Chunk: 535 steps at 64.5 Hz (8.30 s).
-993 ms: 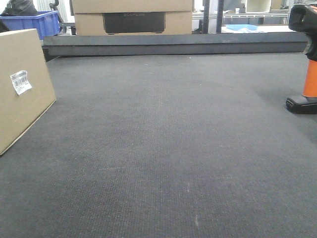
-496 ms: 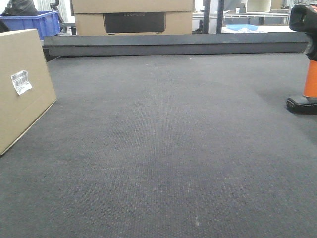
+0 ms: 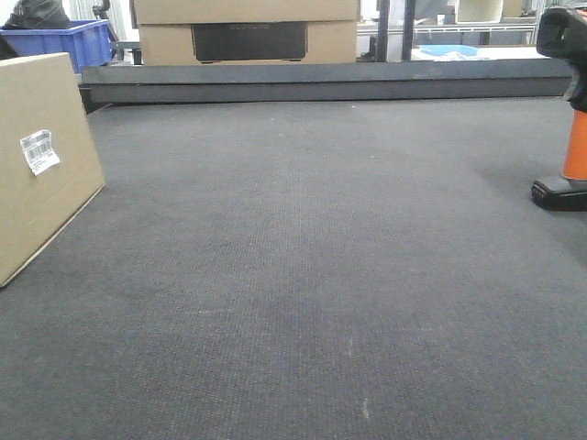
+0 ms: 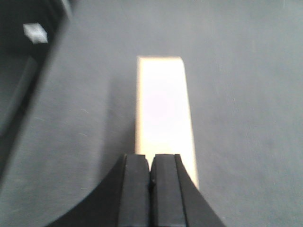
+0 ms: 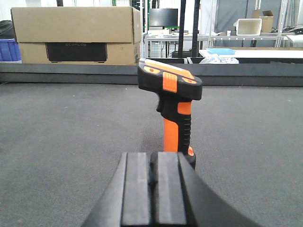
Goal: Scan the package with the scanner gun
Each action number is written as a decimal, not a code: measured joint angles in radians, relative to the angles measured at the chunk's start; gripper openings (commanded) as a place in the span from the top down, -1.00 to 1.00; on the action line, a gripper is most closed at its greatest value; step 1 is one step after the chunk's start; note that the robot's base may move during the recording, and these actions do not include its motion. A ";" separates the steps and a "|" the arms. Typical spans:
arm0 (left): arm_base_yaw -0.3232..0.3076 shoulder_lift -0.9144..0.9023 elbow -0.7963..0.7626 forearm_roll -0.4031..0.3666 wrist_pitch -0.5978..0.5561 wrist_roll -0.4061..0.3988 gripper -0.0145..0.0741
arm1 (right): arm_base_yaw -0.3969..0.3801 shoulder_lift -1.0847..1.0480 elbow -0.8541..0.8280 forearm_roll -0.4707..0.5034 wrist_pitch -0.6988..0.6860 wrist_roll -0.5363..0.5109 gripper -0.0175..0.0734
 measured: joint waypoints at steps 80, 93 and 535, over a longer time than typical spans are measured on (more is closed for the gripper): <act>-0.045 0.329 -0.158 0.020 0.323 -0.079 -0.54 | 0.000 0.000 0.000 0.000 0.000 0.000 0.98; -0.056 0.367 -0.156 0.011 0.358 -0.079 -0.44 | 0.000 0.000 0.000 0.000 0.000 0.000 0.98; -0.404 0.532 -0.297 -0.445 0.111 -0.209 0.92 | -0.148 1.542 -0.700 -0.108 -0.672 -0.411 0.97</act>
